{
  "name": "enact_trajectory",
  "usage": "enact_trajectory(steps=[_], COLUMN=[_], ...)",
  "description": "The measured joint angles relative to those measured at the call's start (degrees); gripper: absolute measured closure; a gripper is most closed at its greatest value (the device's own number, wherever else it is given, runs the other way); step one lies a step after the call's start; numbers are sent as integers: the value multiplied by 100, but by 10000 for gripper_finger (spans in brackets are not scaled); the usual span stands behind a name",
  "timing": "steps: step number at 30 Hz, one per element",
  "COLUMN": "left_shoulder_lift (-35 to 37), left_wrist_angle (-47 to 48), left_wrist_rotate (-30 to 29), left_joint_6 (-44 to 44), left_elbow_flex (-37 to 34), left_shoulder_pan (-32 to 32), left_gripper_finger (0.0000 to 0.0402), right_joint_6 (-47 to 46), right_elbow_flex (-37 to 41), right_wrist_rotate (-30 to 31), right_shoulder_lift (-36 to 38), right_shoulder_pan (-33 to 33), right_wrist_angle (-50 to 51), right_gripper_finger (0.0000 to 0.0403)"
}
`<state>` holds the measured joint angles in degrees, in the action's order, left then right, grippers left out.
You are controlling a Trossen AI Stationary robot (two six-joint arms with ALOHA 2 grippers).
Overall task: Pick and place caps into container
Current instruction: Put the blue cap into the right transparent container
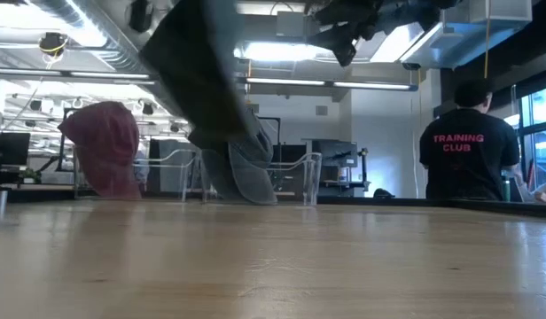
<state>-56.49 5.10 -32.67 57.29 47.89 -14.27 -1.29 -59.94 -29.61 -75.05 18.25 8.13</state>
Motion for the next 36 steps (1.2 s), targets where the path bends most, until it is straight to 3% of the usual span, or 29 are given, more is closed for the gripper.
enact_trajectory(steps=[6,12,21,29,36], left_shoulder_lift=[-120,-876,-2626,-4029,-5034], left_wrist_angle=[970,1635,1883,2724,3610], left_wrist_rotate=[1815,3824,6500,7471,7695], left_joint_6=[-1304,-2338,-3149,-4074,-4997], left_elbow_flex=[1138,2322,3954,5213,6288], left_shoulder_pan=[1650,3132,4285,5002,5471], left_gripper_finger=[379,379,379,379,379], right_joint_6=[7,19,-142,-303,-464], right_elbow_flex=[0,0,4,4,4], right_wrist_rotate=[99,689,809,805,852], right_shoulder_lift=[9,-21,215,501,541], right_shoulder_pan=[1,1,63,52,19], right_wrist_angle=[12,214,1294,1807,1828], right_gripper_finger=[170,170,170,170,170])
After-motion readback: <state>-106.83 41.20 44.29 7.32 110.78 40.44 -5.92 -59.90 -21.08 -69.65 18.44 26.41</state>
